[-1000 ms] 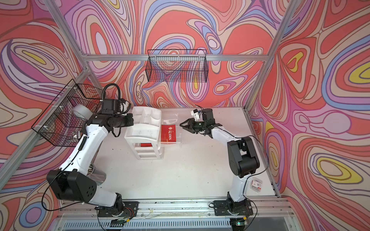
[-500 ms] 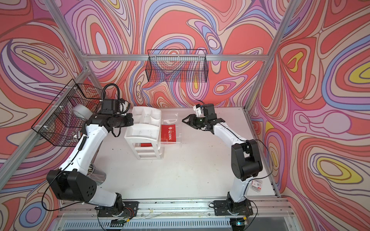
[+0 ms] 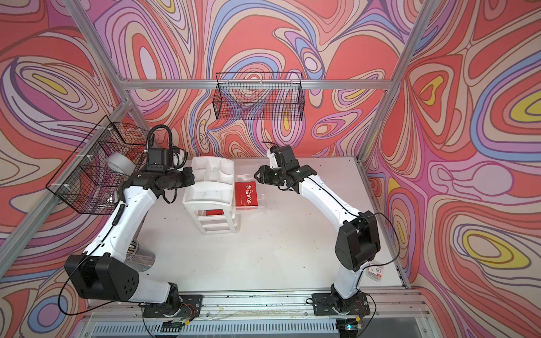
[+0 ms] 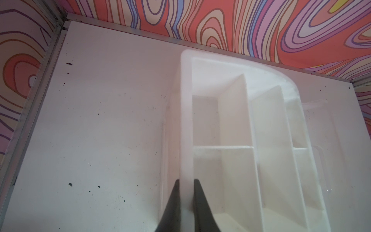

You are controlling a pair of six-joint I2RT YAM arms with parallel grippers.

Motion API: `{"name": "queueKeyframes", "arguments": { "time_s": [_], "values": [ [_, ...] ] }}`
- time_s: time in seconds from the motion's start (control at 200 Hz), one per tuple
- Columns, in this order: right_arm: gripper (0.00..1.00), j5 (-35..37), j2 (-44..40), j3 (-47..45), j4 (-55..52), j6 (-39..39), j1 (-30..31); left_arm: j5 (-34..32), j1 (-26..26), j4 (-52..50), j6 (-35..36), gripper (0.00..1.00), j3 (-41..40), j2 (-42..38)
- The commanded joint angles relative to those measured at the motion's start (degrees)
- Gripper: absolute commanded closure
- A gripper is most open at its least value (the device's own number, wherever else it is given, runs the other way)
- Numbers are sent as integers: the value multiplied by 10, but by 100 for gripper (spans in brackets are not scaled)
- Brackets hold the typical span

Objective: Take the postcards out of the drawer
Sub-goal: Pick up the postcard from the drawer.

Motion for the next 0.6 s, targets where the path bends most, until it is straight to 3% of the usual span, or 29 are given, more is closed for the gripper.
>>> {"name": "queueKeyframes", "arguments": {
  "time_s": [0.0, 0.596],
  "values": [
    [49, 91, 24, 41, -64, -15, 20, -19, 3, -12, -12, 100, -21, -2],
    [46, 181, 140, 160, -157, -17, 92, -29, 3, -21, 1, 100, -25, -12]
  ]
}}
